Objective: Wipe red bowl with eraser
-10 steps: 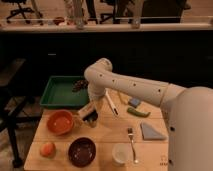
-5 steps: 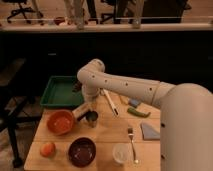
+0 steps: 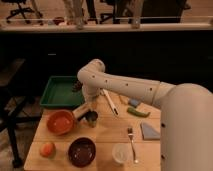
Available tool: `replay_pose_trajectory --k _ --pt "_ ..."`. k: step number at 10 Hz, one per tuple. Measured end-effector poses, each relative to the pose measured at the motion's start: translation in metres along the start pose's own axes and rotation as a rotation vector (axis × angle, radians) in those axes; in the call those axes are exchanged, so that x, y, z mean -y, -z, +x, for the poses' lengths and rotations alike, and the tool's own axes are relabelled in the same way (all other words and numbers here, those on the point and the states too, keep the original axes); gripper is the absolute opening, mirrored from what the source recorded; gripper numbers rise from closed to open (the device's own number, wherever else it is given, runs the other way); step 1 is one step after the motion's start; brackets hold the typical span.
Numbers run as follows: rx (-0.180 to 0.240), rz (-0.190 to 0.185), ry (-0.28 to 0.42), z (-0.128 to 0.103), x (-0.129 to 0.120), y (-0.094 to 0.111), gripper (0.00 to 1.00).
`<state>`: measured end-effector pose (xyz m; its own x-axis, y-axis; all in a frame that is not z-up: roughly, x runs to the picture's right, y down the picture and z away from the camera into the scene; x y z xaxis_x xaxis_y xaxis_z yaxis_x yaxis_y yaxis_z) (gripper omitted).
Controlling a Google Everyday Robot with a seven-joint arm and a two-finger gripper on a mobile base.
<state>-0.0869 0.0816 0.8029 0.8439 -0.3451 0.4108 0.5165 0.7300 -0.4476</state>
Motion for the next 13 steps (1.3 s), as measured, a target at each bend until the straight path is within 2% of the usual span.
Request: replay_pose_trajectory --k 2,3,4,7,9,11,12,13 --pt "0.000 0.035 0.062 -0.016 0.009 0.011 0.00" --pt "0.007 0.048 0.104 -0.033 0.016 0.015 0.00" --pt "0.015 0.057 0.142 -0.050 0.022 0.018 0.00" --pt "0.023 0.068 0.222 -0.076 0.030 0.019 0.00" --pt "0.022 0.059 0.253 -0.090 0.036 0.008 0.00" --pt "-0.001 0.028 0.255 -0.100 0.040 -0.018 0.00" --pt "-0.030 0.011 0.246 -0.105 0.044 -0.032 0.00" --pt "-0.079 0.003 0.238 -0.109 0.048 -0.040 0.00"
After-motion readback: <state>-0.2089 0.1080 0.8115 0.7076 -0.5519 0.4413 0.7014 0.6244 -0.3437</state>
